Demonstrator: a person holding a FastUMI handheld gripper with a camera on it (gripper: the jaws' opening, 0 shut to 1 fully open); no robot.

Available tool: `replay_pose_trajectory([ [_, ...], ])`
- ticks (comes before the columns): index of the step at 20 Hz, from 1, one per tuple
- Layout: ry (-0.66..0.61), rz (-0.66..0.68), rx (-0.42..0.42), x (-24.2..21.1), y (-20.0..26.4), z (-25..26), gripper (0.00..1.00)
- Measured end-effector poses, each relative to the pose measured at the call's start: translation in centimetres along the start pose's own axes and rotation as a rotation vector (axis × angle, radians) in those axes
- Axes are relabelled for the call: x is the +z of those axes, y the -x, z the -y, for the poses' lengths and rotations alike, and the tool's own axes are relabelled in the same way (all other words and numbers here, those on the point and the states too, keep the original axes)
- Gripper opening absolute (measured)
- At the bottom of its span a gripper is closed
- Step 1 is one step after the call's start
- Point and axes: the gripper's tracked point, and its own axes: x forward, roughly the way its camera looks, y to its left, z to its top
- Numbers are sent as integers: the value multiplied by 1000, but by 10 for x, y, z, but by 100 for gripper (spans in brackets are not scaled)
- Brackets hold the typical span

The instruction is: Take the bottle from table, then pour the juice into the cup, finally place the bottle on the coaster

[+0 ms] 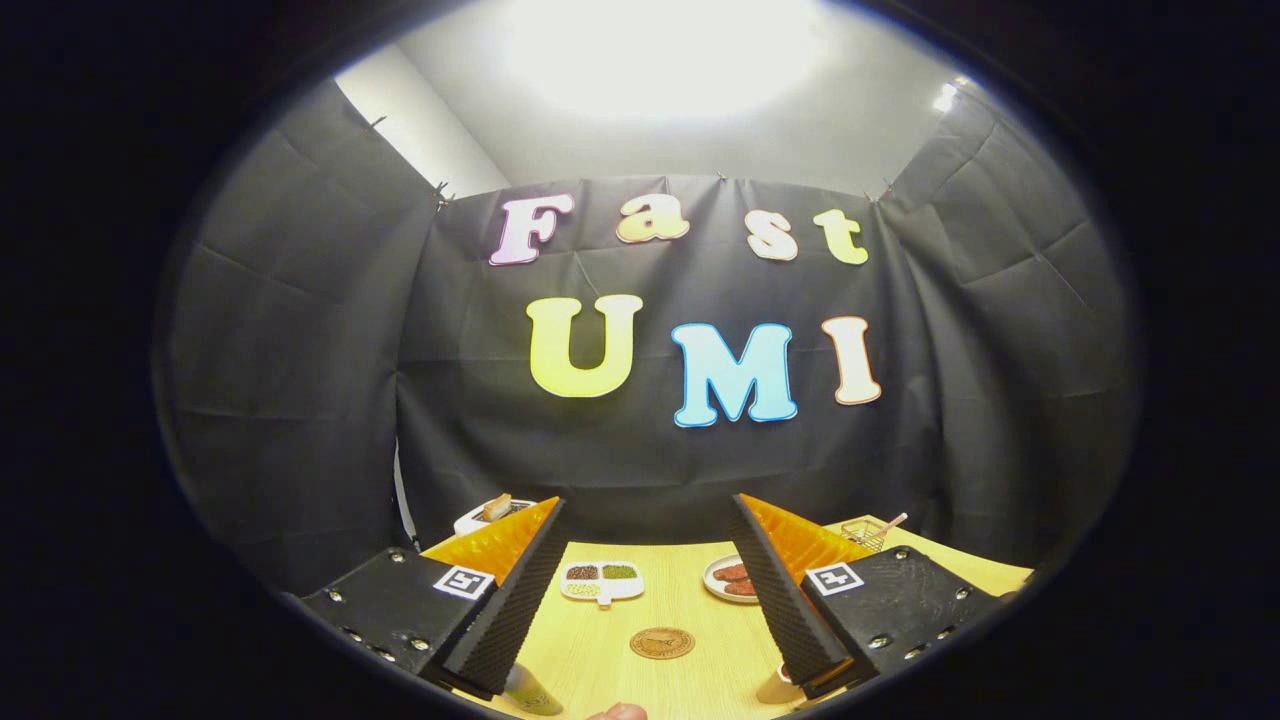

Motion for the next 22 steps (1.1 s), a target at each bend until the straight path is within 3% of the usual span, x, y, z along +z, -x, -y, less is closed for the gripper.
replay_pose_trajectory([
  [9, 18, -3, 20, -17, 9, -24, 98],
  [22, -6, -67, 155, -66, 29, -108, 98],
])
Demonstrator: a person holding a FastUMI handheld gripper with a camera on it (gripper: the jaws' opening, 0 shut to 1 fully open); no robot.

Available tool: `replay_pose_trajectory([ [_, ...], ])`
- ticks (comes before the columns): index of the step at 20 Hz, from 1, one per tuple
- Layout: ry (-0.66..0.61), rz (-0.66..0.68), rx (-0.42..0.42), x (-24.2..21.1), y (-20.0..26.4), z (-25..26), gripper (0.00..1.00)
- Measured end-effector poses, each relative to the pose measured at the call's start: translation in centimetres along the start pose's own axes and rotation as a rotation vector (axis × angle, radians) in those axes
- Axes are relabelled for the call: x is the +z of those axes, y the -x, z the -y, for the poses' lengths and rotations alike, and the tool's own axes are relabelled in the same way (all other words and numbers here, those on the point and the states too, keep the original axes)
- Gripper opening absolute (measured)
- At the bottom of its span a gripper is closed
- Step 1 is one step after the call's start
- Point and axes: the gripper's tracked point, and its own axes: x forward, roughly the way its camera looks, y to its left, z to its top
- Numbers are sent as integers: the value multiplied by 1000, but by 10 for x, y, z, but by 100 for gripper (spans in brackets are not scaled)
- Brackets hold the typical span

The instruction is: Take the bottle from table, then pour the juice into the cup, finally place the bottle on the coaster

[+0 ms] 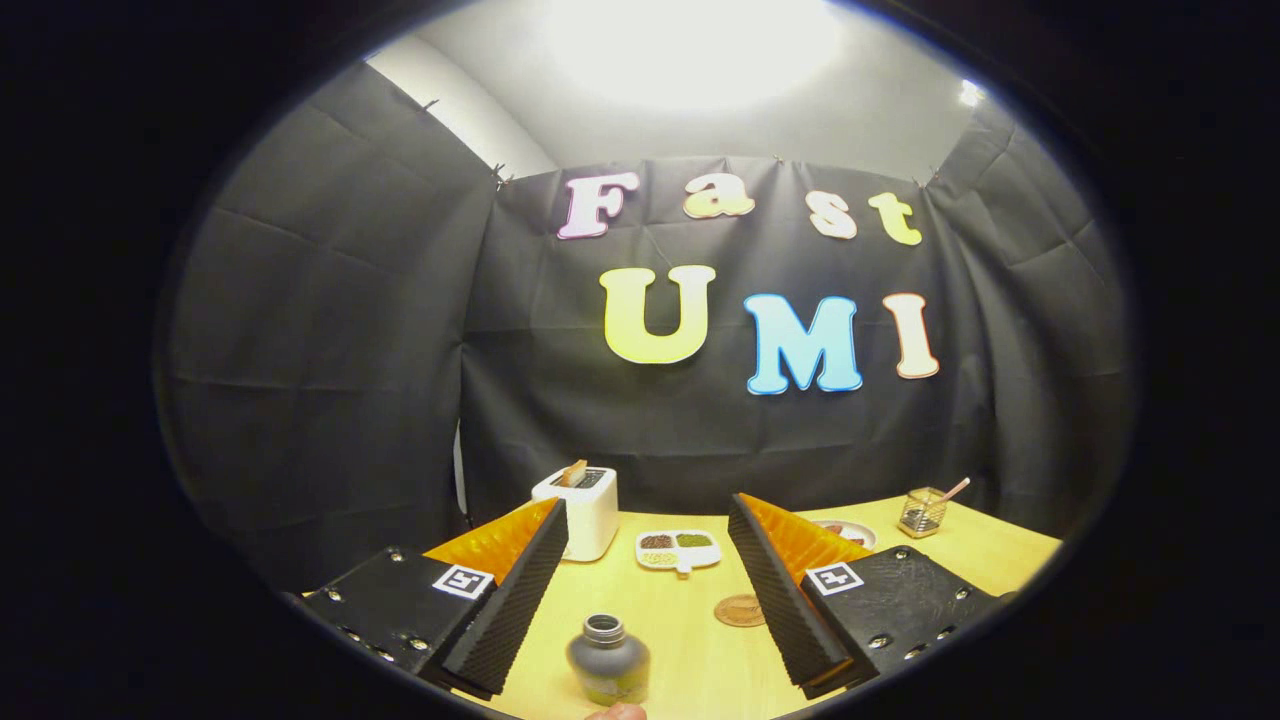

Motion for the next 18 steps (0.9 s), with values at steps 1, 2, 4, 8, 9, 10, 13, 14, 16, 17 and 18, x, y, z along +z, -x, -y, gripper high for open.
replay_pose_trajectory([
  [1, -13, -11, 2, -7, 1, -4, 98],
  [2, -23, -26, 1, -14, 1, -8, 98],
  [4, -30, -63, 0, -31, 2, -13, 98],
  [8, -29, -132, -13, -61, 4, -21, 99],
  [9, -33, -147, -18, -68, 4, -23, 99],
  [10, -34, -160, -21, -74, 4, -25, 98],
  [13, -36, -199, -39, -96, 5, -29, 98],
  [14, -43, -214, -44, -103, 6, -29, 98],
  [16, -72, -230, -56, -115, 10, -30, 98],
  [17, -84, -243, -63, -123, 12, -30, 98],
  [18, -83, -259, -71, -131, 15, -30, 98],
])
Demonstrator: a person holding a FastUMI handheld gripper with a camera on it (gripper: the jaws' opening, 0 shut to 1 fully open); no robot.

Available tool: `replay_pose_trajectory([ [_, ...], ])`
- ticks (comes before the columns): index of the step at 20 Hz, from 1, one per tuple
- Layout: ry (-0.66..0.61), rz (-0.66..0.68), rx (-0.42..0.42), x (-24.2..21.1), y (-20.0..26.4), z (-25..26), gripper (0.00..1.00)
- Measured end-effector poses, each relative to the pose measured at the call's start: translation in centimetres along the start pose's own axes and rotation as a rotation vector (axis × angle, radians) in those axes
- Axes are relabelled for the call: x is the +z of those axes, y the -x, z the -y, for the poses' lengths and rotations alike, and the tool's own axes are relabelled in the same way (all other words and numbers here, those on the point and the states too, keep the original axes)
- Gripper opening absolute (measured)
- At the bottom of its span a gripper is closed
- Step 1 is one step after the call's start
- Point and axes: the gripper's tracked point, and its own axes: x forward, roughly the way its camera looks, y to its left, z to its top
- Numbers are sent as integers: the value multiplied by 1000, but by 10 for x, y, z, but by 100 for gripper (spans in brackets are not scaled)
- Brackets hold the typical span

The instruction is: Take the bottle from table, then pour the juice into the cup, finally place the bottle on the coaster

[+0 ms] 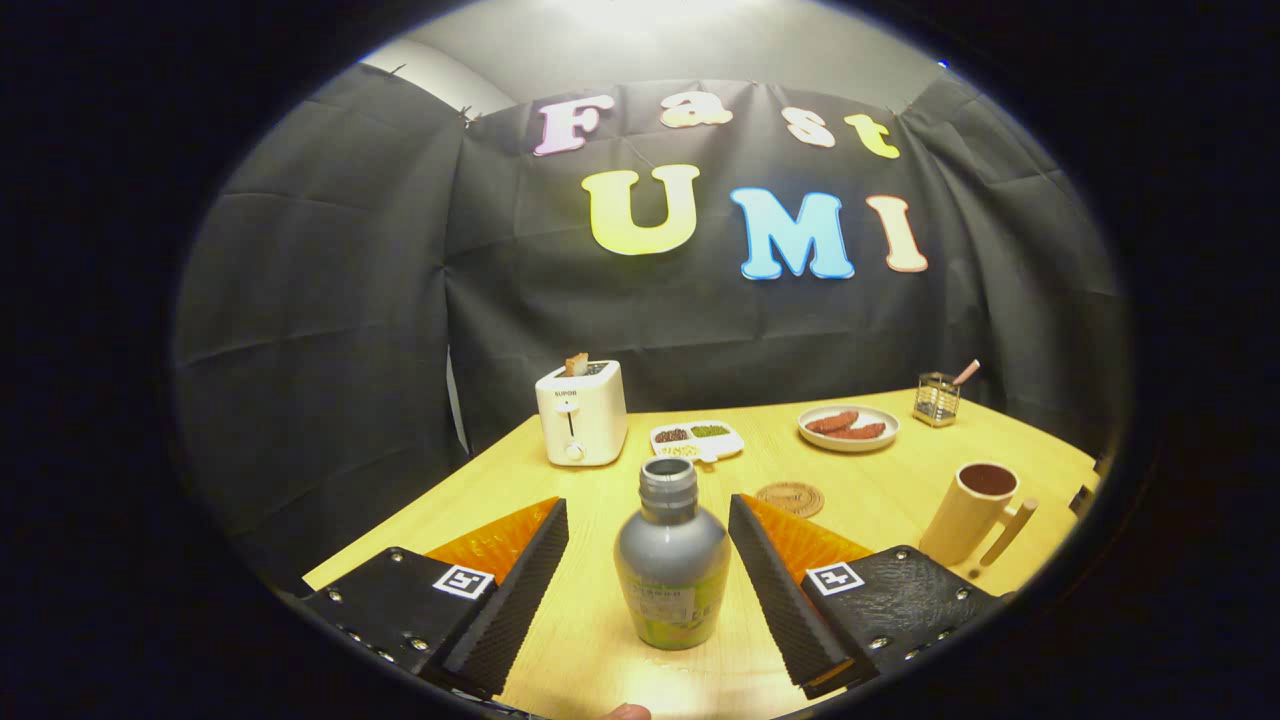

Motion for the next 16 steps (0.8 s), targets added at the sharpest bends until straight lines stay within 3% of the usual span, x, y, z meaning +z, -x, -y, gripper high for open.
replay_pose_trajectory([
  [16, 45, -153, -66, -66, -19, 12, 98],
])
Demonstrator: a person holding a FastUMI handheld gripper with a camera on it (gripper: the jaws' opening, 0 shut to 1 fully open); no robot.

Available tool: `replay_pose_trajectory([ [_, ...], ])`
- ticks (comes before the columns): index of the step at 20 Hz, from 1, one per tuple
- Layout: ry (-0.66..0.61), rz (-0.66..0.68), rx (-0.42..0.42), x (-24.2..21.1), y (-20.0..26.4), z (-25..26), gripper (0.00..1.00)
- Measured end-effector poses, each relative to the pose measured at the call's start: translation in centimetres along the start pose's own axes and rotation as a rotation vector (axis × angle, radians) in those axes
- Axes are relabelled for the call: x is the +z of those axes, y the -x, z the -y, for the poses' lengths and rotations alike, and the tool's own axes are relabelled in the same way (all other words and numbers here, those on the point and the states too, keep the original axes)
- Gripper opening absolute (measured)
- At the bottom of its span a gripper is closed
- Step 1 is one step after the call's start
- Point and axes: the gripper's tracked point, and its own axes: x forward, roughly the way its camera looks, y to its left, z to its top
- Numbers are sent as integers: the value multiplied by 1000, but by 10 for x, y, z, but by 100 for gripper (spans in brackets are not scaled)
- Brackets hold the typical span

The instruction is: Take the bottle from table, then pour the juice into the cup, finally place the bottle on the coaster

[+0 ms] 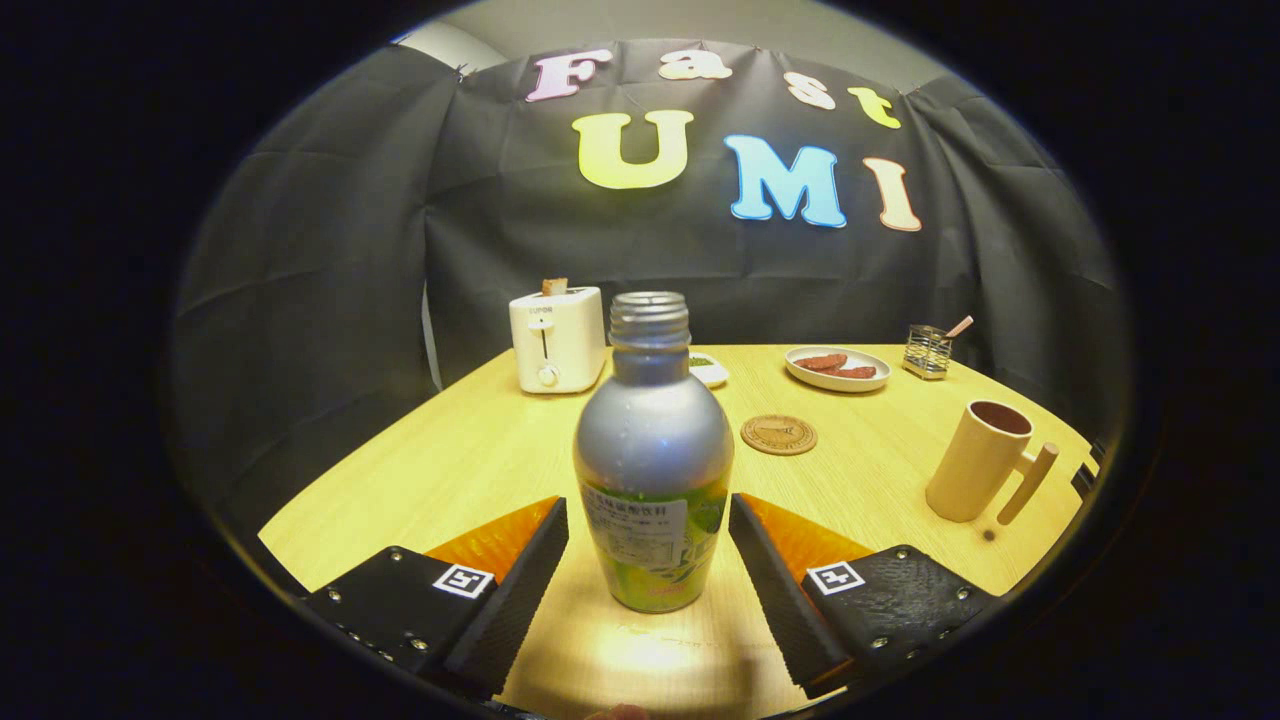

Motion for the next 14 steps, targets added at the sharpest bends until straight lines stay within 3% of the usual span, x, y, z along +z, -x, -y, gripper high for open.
replay_pose_trajectory([
  [6, 16, -34, -28, -15, -8, 1, 98],
  [9, 31, -33, -24, -15, -13, 0, 81],
  [14, 17, -49, -22, -14, -18, 1, 80],
])
